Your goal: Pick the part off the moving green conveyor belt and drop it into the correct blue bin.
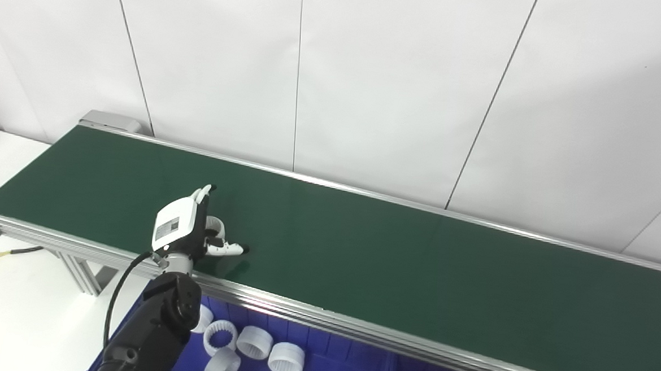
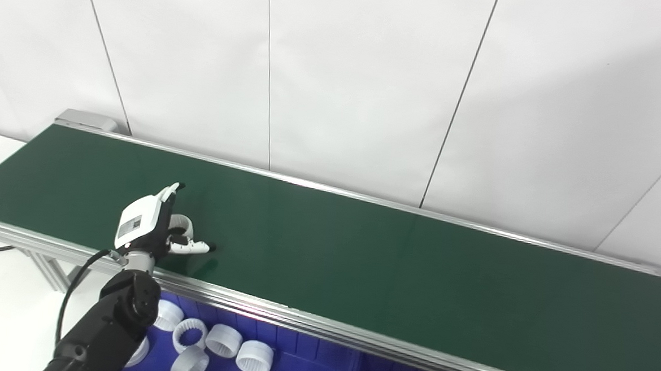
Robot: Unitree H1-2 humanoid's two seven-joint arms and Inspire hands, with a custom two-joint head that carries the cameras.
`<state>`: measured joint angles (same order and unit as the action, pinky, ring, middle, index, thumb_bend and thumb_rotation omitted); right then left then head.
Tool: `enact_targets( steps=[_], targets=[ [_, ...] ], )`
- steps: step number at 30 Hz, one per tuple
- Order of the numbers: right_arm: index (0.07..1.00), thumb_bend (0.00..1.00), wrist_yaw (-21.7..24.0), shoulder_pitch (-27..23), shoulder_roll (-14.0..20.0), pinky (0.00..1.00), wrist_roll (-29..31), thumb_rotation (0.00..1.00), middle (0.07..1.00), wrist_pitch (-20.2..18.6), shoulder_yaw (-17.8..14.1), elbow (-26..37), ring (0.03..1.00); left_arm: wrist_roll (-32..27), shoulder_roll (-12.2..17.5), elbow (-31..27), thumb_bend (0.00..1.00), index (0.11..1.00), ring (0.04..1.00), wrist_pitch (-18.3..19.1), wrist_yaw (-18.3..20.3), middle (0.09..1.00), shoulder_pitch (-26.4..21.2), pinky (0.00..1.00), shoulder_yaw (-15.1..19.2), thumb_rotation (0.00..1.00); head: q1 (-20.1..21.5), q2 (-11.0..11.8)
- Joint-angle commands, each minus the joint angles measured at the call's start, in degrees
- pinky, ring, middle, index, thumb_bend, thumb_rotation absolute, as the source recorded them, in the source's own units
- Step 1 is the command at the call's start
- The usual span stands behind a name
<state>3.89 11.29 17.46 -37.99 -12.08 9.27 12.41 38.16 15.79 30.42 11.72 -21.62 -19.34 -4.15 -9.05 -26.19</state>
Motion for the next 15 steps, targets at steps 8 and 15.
enact_targets(
  steps=[8, 15],
  targets=[
    [0.828, 0.8, -1.4, -0.2, 0.6, 0.63, -0.5, 0.2, 0.691, 2.4, -0.1, 1.4, 0.675, -1.1, 2.3, 5.6, 0.81, 0.912, 0.884, -1.9, -4.6, 0.909, -4.0, 0.82, -0.5, 0.2, 0.1, -0.3],
    [0.827, 0.79, -1.4, -0.1, 0.6, 0.65, -0.7, 0.2, 0.691, 2.2, -0.1, 1.7, 0.679, -3.3, 1.7, 6.6, 0.65, 0.806, 0.72, -3.8, -7.2, 0.792, -4.0, 0.62, 0.1, 0.01, 0.1, -0.4]
  ],
)
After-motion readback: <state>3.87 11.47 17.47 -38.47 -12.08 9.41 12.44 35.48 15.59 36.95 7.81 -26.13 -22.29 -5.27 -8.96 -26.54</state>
